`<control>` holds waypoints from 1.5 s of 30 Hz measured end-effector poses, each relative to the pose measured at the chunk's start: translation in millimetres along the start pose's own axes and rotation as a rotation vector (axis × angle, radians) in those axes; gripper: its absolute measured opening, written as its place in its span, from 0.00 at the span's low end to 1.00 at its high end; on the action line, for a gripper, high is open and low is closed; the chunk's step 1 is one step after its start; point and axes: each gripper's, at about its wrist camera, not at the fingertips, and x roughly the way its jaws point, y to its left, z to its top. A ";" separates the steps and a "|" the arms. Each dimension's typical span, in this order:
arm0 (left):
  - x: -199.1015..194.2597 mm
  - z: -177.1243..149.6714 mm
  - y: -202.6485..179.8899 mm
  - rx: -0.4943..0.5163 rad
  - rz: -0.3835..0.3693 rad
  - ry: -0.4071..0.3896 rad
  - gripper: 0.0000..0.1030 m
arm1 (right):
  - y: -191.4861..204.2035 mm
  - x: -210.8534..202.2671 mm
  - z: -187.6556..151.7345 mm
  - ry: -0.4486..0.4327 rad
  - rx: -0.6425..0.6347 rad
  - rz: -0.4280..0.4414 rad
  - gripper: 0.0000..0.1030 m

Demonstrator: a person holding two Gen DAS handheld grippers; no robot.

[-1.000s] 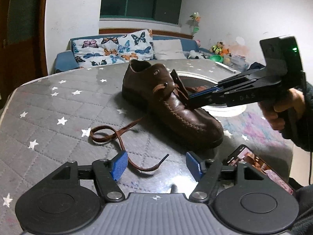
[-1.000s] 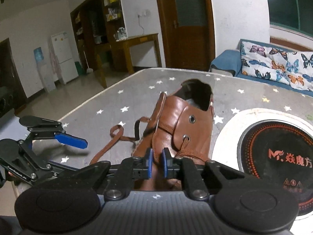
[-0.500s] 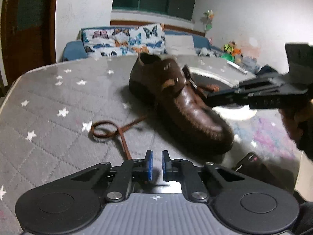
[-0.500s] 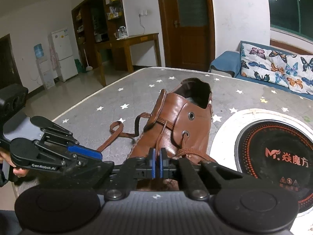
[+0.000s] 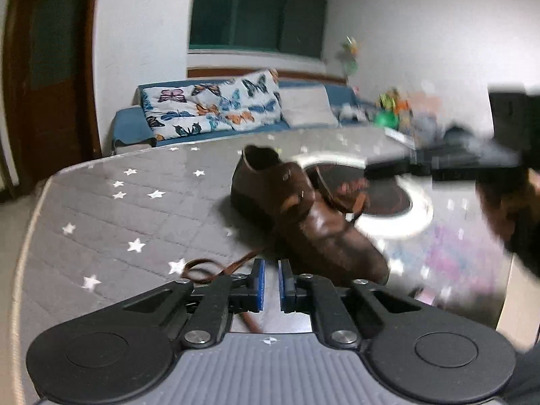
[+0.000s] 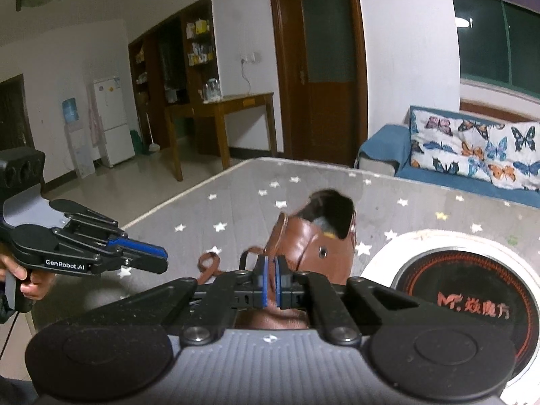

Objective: Lace up shoes with both hands

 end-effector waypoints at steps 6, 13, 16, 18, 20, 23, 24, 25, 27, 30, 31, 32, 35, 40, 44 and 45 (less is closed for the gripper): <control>7.4 -16.8 -20.5 0.329 -0.011 0.125 0.24 | 3.0 -3.5 4.9 -0.014 -0.006 0.008 0.04; 27.0 -32.1 -33.5 0.628 -0.036 0.188 0.37 | 6.0 2.6 1.3 0.027 -0.016 0.010 0.04; 34.3 -35.0 -35.8 0.731 -0.062 0.191 0.37 | 7.3 3.3 -2.0 0.062 -0.044 0.007 0.04; 38.2 -35.6 -37.4 0.793 -0.089 0.188 0.35 | 8.1 3.2 -3.9 0.087 -0.065 0.003 0.05; 41.3 -34.1 -38.1 0.830 -0.120 0.185 0.31 | 8.0 3.4 -6.2 0.103 -0.075 -0.002 0.05; 47.0 -31.5 -40.2 0.820 -0.164 0.194 0.15 | 7.2 3.8 -9.9 0.123 -0.082 -0.009 0.05; 49.6 -30.5 -40.6 0.796 -0.172 0.195 0.09 | 6.9 3.9 -11.2 0.130 -0.084 -0.011 0.05; 51.5 -27.4 -38.8 0.743 -0.176 0.195 0.07 | 6.6 4.1 -12.5 0.136 -0.087 -0.013 0.05; 55.0 -20.9 -34.7 0.634 -0.187 0.192 0.05 | 6.1 4.1 -15.2 0.146 -0.098 -0.018 0.06; 57.1 -7.5 -24.7 0.449 -0.214 0.132 0.04 | 11.0 4.2 -19.2 0.160 -0.172 -0.034 0.11; 57.1 -2.5 -21.7 0.394 -0.217 0.106 0.04 | 13.3 4.0 -20.3 0.165 -0.207 -0.038 0.12; 57.5 2.8 -19.2 0.339 -0.223 0.080 0.04 | 16.1 4.0 -20.9 0.170 -0.248 -0.041 0.14; 52.8 19.3 -11.0 0.201 -0.270 -0.008 0.04 | 24.1 3.5 -22.7 0.173 -0.365 -0.069 0.30; 58.8 38.9 -13.7 0.113 -0.330 -0.081 0.04 | 40.4 8.0 -30.3 0.172 -0.641 -0.123 0.35; 66.0 48.1 -14.6 0.081 -0.344 -0.095 0.04 | 49.1 21.9 -44.4 0.183 -0.850 -0.145 0.34; 68.0 49.2 -13.2 0.063 -0.344 -0.100 0.04 | 51.1 25.2 -48.1 0.186 -0.901 -0.150 0.32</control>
